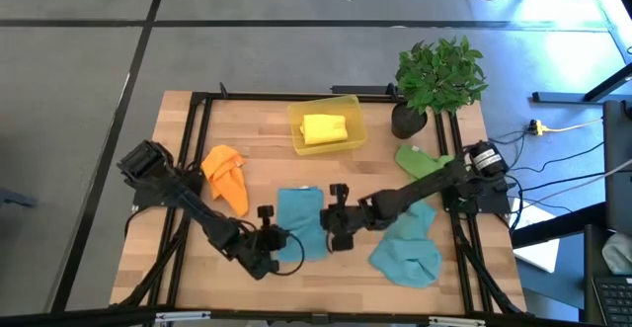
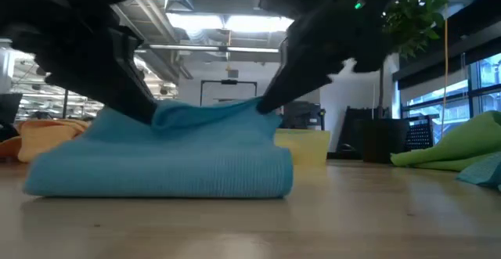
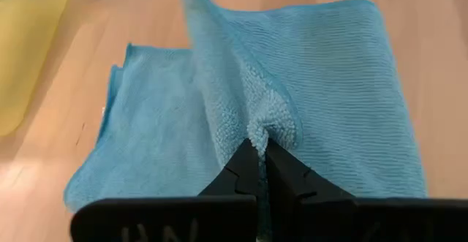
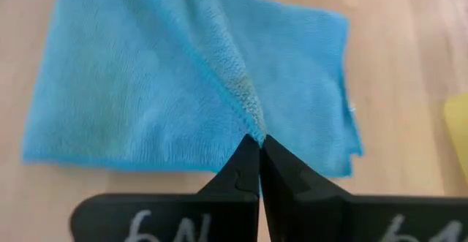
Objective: Fold microfiber towels
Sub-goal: Fold the left blue microfiber towel
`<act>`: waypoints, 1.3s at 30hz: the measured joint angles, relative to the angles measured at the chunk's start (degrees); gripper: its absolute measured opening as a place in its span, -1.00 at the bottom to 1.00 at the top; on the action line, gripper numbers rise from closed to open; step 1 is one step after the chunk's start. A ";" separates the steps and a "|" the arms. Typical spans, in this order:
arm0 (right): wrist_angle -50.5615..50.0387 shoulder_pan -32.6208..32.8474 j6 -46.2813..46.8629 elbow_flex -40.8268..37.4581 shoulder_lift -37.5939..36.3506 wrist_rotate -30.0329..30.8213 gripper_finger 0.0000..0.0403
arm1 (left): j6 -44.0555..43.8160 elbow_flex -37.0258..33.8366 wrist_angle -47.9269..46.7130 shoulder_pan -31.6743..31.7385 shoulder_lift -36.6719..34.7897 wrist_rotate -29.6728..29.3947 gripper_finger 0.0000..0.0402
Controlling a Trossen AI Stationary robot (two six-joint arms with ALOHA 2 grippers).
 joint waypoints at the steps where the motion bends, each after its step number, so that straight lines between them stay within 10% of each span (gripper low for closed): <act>1: 2.06 -0.76 -0.49 -0.87 0.00 0.02 -0.99 | 0.04 0.00 -0.34 0.48 0.00 0.10 -1.00; 14: 25.00 -9.11 -0.69 -11.68 2.02 -4.37 -0.99 | -2.79 -3.79 -3.69 7.09 0.00 -1.50 -1.00; 39: 16.60 -0.11 12.74 -12.65 -5.20 -0.73 -0.99 | -0.48 -6.34 3.17 6.55 -0.22 -7.30 -0.55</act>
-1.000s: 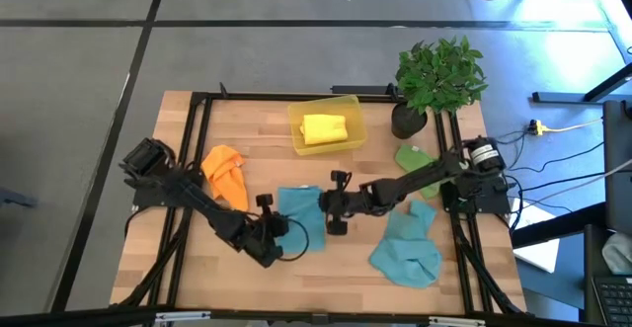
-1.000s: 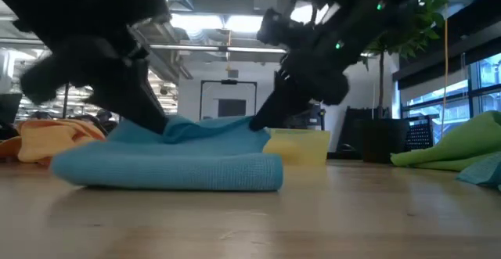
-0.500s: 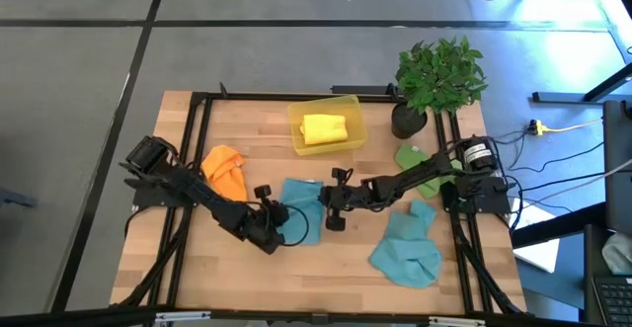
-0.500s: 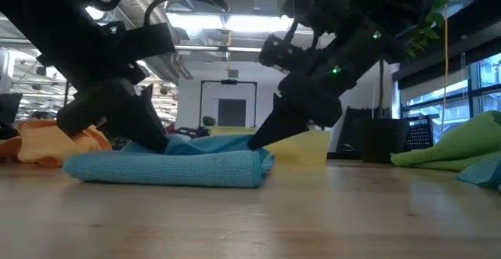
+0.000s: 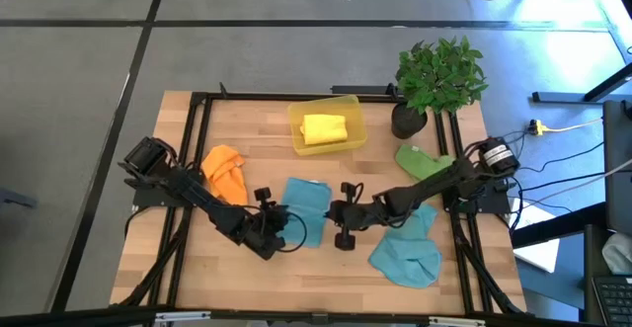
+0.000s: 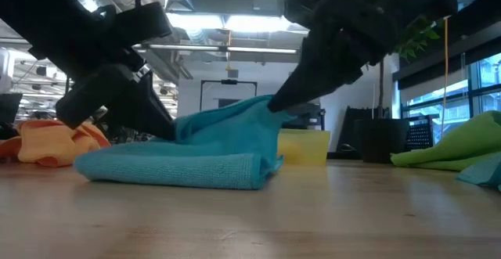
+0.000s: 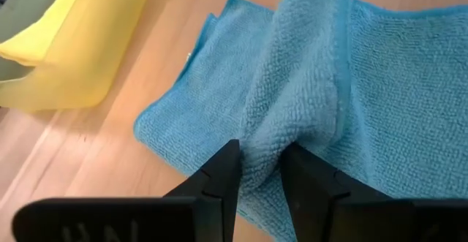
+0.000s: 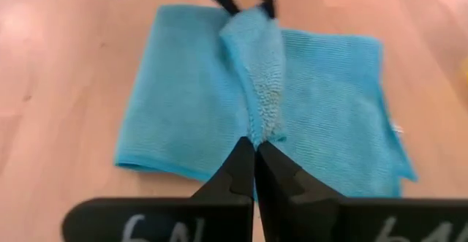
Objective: Fold microfiber towels
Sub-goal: Fold the left blue microfiber towel
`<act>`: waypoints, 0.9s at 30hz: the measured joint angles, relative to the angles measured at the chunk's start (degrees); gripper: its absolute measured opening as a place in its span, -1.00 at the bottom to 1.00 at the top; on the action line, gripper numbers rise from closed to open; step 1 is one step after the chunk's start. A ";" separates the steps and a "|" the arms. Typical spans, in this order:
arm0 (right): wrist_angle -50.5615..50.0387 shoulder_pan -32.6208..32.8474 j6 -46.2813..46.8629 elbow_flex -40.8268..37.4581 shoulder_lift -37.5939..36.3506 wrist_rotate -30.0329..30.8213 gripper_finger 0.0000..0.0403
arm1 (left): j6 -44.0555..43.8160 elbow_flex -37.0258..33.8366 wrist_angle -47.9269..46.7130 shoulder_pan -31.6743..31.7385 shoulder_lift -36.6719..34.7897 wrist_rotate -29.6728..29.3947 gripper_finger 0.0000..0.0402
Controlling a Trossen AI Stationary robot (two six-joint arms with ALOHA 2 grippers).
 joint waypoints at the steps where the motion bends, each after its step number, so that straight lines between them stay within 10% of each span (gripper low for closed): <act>1: -0.15 -0.02 0.28 0.00 -0.01 0.85 -0.99 | 0.01 0.00 0.00 0.08 0.00 -0.14 -0.55; 27: -5.37 -5.16 4.69 0.00 0.02 2.87 -0.99 | 7.79 3.08 0.19 0.47 -8.68 -4.12 -0.27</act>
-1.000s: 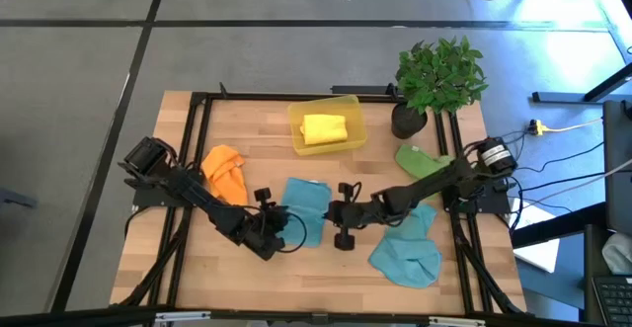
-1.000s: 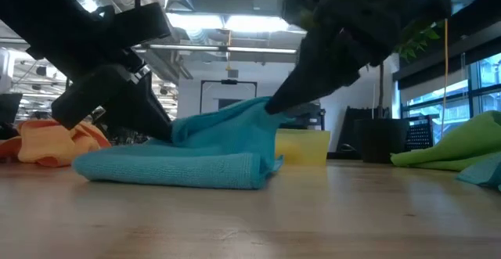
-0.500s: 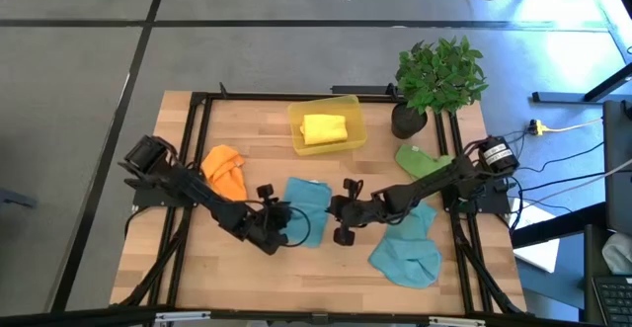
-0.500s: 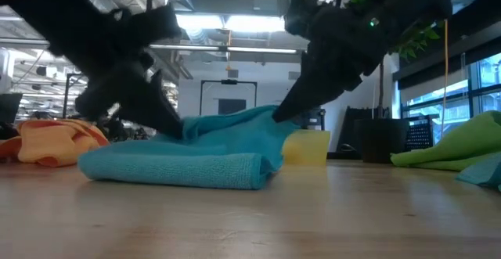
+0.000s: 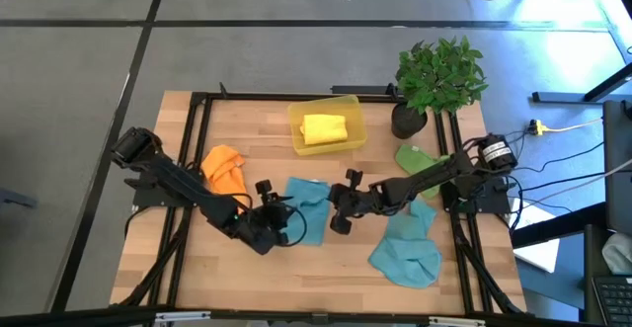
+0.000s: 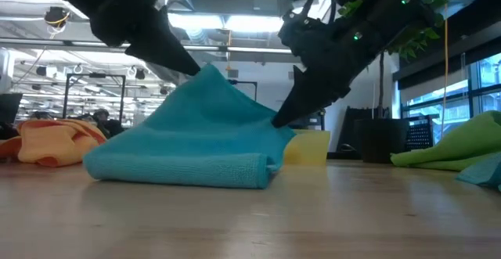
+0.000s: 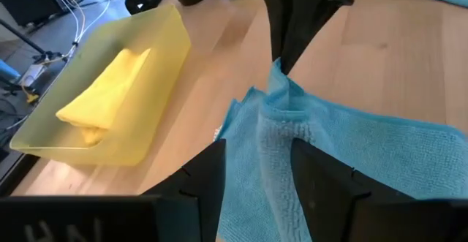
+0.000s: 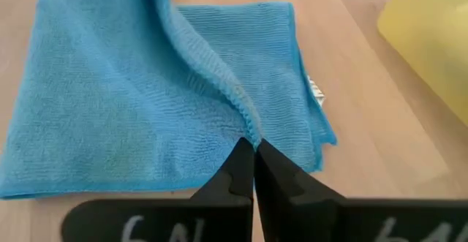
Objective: Fold microfiber towels
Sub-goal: Fold the left blue microfiber towel
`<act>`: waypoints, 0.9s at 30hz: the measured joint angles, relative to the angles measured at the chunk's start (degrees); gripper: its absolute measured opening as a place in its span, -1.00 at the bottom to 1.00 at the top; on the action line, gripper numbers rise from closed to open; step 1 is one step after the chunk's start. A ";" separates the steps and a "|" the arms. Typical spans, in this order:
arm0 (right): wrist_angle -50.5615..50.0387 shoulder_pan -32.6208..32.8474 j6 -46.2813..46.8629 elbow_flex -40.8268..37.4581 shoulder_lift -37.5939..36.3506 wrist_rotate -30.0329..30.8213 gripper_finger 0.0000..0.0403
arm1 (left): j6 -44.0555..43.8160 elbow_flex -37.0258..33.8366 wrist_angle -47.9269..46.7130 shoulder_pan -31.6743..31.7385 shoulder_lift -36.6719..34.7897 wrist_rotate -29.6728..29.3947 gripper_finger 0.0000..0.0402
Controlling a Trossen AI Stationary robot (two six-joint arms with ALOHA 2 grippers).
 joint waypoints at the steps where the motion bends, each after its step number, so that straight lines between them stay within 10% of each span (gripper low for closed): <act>1: -0.02 -0.46 -0.02 0.00 0.00 -0.06 -0.99 | -0.33 0.00 -0.38 -0.02 0.00 -0.16 -0.27; 27: -0.03 -8.13 -4.93 0.00 0.00 -4.80 -0.70 | -9.90 -0.04 -1.00 -2.97 5.35 3.81 -0.28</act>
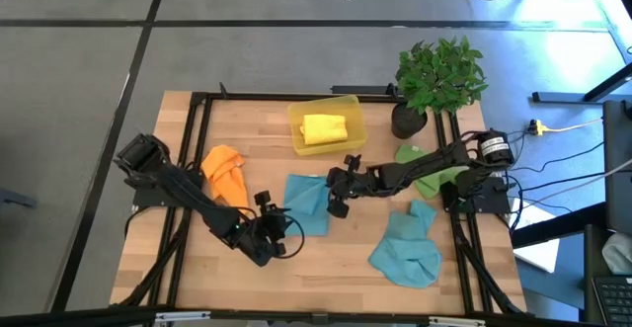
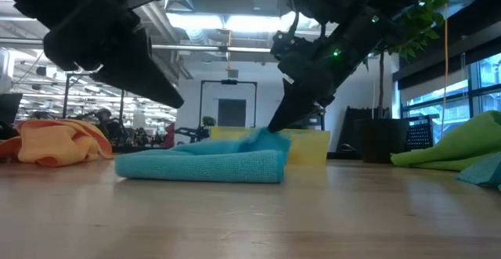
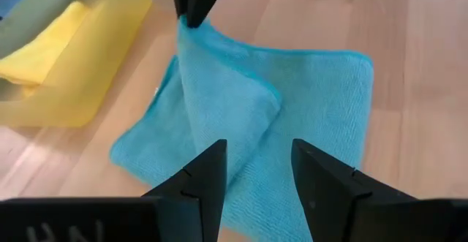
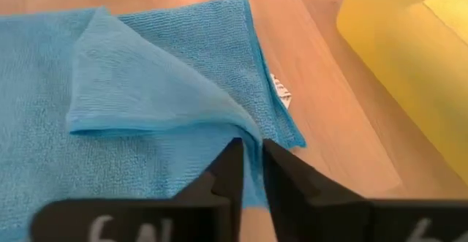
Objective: Fold microfiber towels
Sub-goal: Fold the left blue microfiber towel
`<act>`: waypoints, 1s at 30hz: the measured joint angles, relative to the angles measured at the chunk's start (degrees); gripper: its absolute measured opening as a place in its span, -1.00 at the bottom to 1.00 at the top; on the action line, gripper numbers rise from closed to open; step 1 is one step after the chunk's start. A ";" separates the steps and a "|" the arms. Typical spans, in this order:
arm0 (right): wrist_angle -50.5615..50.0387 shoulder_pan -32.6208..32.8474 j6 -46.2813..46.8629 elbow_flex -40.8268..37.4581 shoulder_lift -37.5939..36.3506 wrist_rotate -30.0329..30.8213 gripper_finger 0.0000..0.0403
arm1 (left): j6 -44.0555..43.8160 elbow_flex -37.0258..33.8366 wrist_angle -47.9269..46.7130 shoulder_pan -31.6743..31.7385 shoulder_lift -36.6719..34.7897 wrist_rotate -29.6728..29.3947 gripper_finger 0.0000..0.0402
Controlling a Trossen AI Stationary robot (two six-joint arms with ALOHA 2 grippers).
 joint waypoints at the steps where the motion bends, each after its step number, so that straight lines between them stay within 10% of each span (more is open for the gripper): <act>1: 0.07 0.04 -0.12 0.00 0.02 0.95 -0.65 | -0.07 0.00 0.37 0.01 0.08 0.01 -0.28; 12: 4.42 4.38 -4.28 0.37 -0.55 4.48 -0.30 | -2.73 0.00 1.93 0.04 0.13 3.15 -0.28; 30: 28.67 17.35 -6.73 -3.02 9.05 1.01 -0.95 | -0.17 -0.04 11.22 5.96 2.83 6.82 -0.28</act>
